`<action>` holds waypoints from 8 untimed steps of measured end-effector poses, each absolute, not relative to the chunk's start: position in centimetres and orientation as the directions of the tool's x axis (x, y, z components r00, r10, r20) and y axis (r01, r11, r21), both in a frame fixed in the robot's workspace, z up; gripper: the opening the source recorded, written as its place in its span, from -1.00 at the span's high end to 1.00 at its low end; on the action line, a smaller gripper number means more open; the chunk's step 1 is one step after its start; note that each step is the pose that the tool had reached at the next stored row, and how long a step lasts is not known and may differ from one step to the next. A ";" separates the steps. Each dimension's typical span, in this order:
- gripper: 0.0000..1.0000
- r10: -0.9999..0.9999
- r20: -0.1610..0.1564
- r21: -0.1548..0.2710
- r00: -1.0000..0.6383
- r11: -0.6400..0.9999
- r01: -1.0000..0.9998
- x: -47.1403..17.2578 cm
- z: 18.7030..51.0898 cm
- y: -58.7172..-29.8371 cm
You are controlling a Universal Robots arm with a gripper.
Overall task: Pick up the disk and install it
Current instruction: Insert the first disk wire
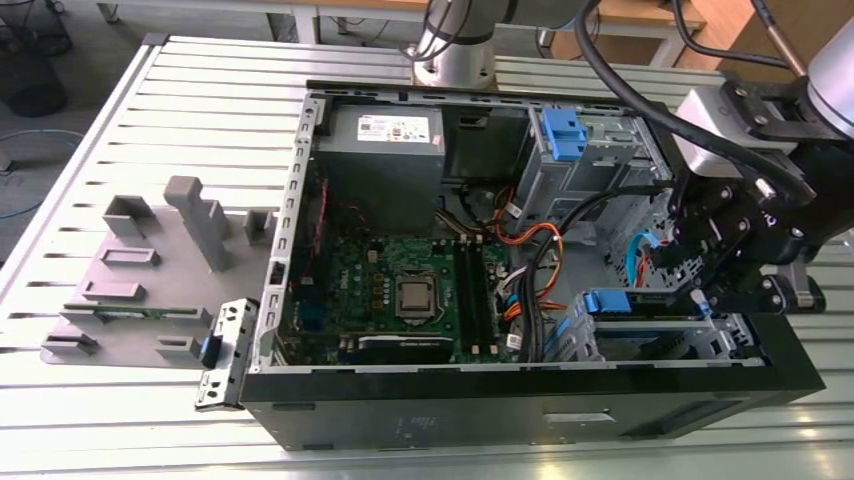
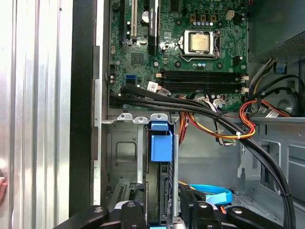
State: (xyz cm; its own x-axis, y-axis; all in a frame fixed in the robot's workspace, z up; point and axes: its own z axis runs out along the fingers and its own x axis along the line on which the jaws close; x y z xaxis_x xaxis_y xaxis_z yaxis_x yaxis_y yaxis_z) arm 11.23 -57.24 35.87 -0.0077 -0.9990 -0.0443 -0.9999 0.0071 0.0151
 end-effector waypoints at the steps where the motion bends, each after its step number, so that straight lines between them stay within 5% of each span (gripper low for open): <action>1: 0.15 -0.999 -0.044 0.015 -0.008 0.007 -1.000 11.2 35.9 -57.2; 8: 0.15 -0.999 -0.044 0.015 -0.008 0.007 -1.000 11.2 36.0 -56.8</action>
State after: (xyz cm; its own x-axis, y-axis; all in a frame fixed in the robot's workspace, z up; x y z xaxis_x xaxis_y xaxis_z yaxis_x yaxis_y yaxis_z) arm 11.23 -56.75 36.02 -0.0079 -0.9990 -0.0440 -0.9999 0.0072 0.0151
